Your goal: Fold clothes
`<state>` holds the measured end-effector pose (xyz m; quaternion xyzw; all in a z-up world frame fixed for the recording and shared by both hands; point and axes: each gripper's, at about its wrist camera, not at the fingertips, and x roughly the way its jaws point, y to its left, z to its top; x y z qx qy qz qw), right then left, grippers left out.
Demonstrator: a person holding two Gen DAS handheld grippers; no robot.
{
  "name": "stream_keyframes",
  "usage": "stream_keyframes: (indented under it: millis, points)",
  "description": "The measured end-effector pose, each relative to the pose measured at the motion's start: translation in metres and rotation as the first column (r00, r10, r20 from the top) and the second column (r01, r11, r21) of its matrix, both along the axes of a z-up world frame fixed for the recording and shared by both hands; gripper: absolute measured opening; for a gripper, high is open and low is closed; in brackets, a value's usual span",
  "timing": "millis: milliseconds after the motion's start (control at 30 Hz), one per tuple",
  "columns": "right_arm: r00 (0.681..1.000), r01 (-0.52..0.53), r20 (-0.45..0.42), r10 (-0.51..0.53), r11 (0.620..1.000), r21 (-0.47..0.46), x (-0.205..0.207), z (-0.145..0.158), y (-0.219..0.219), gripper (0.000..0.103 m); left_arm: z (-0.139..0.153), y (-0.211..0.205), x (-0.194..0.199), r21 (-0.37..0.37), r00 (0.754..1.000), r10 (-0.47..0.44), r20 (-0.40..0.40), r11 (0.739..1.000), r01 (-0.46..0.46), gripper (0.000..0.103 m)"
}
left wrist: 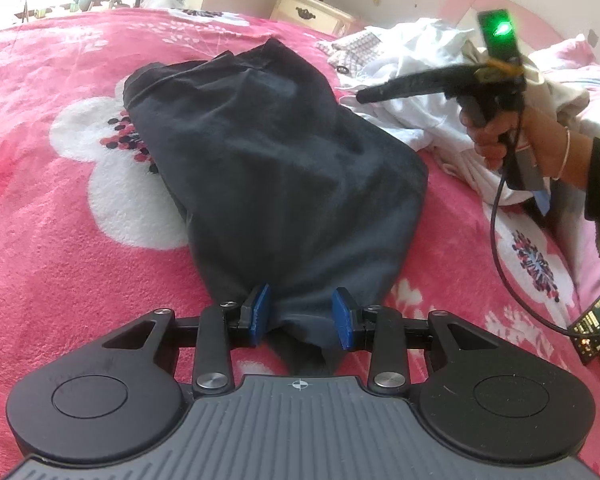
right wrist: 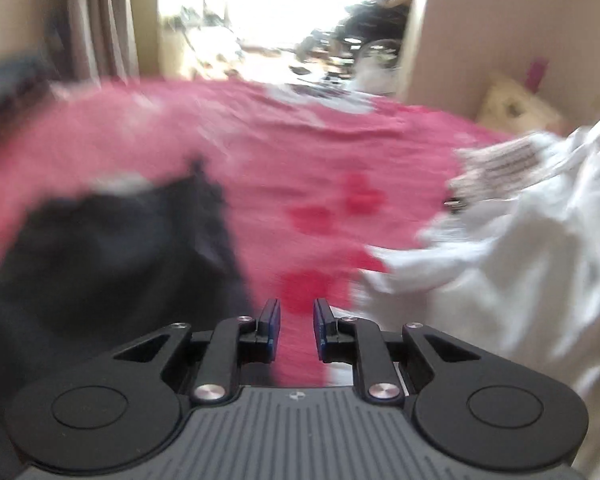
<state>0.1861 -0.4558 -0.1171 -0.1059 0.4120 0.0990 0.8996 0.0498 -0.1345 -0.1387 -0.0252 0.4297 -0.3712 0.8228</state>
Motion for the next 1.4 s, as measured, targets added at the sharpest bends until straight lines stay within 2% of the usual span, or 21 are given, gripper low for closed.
stream_keyframes:
  millis: [100,167,333,400,467,500,567,633,733,767,833,900,933,1067,1167,1233,1267,1400]
  points:
    - [0.998,-0.047,-0.028,0.050,0.994,0.098,0.001,0.010,-0.003,0.042,-0.001,0.002,0.001,-0.012,1.000,-0.002,-0.006,1.000,0.001,0.035]
    - [0.995,-0.077,-0.048,0.084,0.988,0.135,0.004,0.012,-0.002,0.042,-0.001,0.003,0.001,-0.017,1.000,-0.003,-0.008,1.000,0.003,0.035]
    - [0.984,-0.171,-0.037,0.176,0.979,0.112,0.005,0.018,0.012,0.042,-0.001,0.003,0.001,-0.020,1.000,0.000,-0.011,1.000,-0.001,0.035]
    - [0.976,-0.206,-0.061,0.210,0.977,0.057,0.005,0.014,0.020,0.042,-0.001,0.003,0.000,-0.021,1.000,0.003,-0.009,1.000,-0.003,0.035]
    - [0.971,-0.213,-0.127,0.203,0.974,-0.077,0.010,-0.006,0.026,0.039,-0.001,0.004,-0.001,-0.022,1.000,0.006,-0.007,1.000,-0.006,0.035]
    - [0.974,-0.201,-0.128,0.185,0.972,-0.125,0.011,-0.012,0.025,0.039,-0.001,0.003,-0.001,-0.021,1.000,0.006,-0.005,1.000,-0.006,0.035]
    - [0.987,-0.146,-0.093,0.131,0.974,-0.175,0.013,-0.013,0.020,0.039,-0.001,0.003,-0.002,-0.017,1.000,0.005,0.001,1.000,-0.005,0.035]
    - [0.999,-0.046,-0.030,0.040,0.973,-0.228,0.016,-0.005,0.013,0.038,0.000,0.003,-0.003,-0.014,1.000,0.004,0.004,1.000,-0.004,0.035]
    - [1.000,0.013,0.011,-0.011,0.986,-0.165,0.017,0.016,0.001,0.038,0.000,0.004,-0.003,-0.017,1.000,0.002,0.005,1.000,-0.001,0.035]
    - [1.000,0.001,0.024,0.002,0.993,-0.119,0.016,0.025,0.000,0.037,0.000,0.004,-0.002,-0.018,1.000,0.001,0.006,1.000,0.000,0.035]
    - [0.994,-0.098,0.037,0.098,0.995,-0.019,0.010,0.040,0.008,0.035,0.000,0.005,-0.002,-0.021,1.000,-0.001,0.007,1.000,0.002,0.035]
    - [0.979,-0.206,0.004,0.206,0.979,0.011,0.011,0.042,0.026,0.023,-0.001,0.007,-0.002,-0.027,1.000,-0.003,0.008,1.000,0.003,0.035]
    - [0.978,-0.206,-0.009,0.207,0.978,0.010,0.018,0.038,0.032,0.023,-0.002,0.007,-0.002,-0.028,1.000,-0.004,0.008,1.000,0.004,0.035]
    - [0.996,-0.087,-0.037,0.086,0.996,-0.019,0.058,0.016,0.046,0.016,-0.002,0.007,-0.003,-0.026,1.000,-0.008,0.016,1.000,0.008,0.035]
    - [0.999,0.028,-0.040,-0.029,0.999,-0.027,0.086,0.006,0.049,0.016,-0.003,0.007,-0.004,-0.028,1.000,-0.007,0.022,1.000,0.008,0.035]
    - [0.990,0.142,0.001,-0.142,0.990,0.001,0.097,0.017,0.035,0.017,-0.003,0.007,-0.004,-0.031,1.000,-0.006,0.025,0.999,0.007,0.035]
    - [0.987,0.158,-0.009,-0.158,0.987,0.027,0.096,0.022,0.035,0.018,-0.003,0.008,-0.005,-0.033,1.000,-0.006,0.025,0.999,0.007,0.035]
    - [0.978,0.186,-0.128,-0.166,0.968,0.168,0.090,0.035,0.048,0.018,-0.003,0.009,-0.005,-0.040,0.999,-0.012,0.031,0.999,0.014,0.035]
